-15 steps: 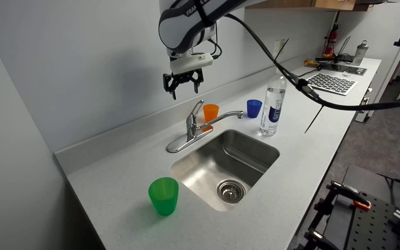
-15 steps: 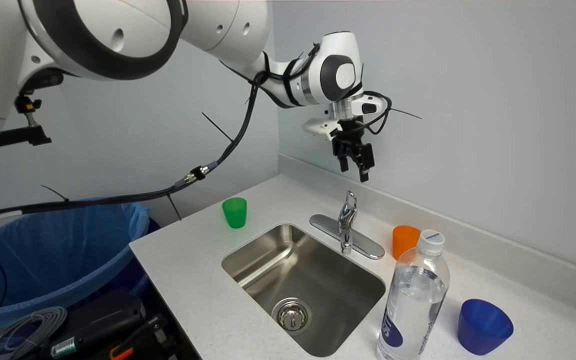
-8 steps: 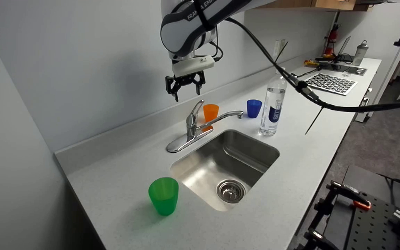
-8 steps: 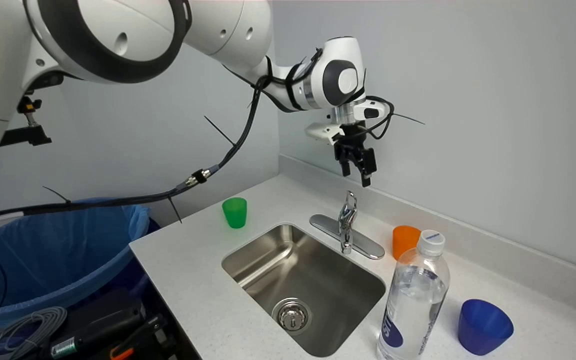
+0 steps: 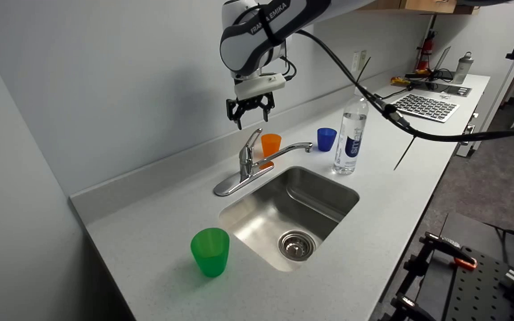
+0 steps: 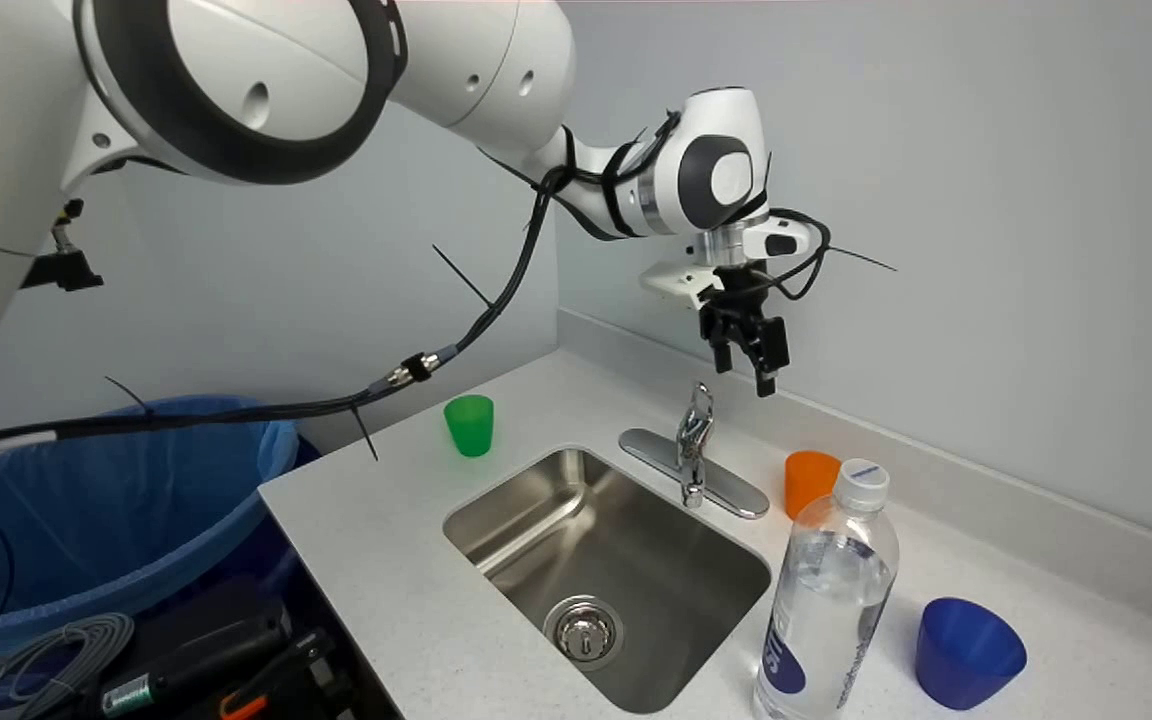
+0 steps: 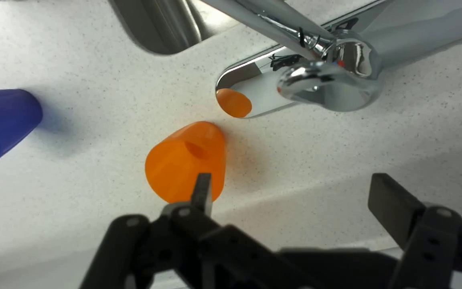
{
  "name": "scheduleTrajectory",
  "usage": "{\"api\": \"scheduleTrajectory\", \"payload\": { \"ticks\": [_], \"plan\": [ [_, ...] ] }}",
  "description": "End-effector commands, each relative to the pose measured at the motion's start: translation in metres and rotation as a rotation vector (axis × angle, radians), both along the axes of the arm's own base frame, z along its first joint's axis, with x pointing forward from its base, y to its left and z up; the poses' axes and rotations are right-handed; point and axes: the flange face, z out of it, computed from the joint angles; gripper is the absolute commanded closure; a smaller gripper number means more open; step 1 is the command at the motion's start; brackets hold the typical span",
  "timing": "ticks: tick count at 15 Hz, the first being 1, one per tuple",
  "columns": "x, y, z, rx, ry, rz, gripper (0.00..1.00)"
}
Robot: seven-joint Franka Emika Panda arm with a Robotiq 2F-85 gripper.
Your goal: Push the tap lever down
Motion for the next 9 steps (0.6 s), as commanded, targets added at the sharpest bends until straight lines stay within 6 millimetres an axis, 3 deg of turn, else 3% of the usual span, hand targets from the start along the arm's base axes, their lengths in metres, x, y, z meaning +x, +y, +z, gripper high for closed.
{"api": "scheduleTrajectory", "payload": {
  "ticks": [1,9],
  "plan": [
    [0.0085,0.0001,-0.0021,0.045,0.000,0.039,0.18],
    [0.0097,-0.0054,0.0065,0.097,-0.001,0.039,0.80]
  ]
}}
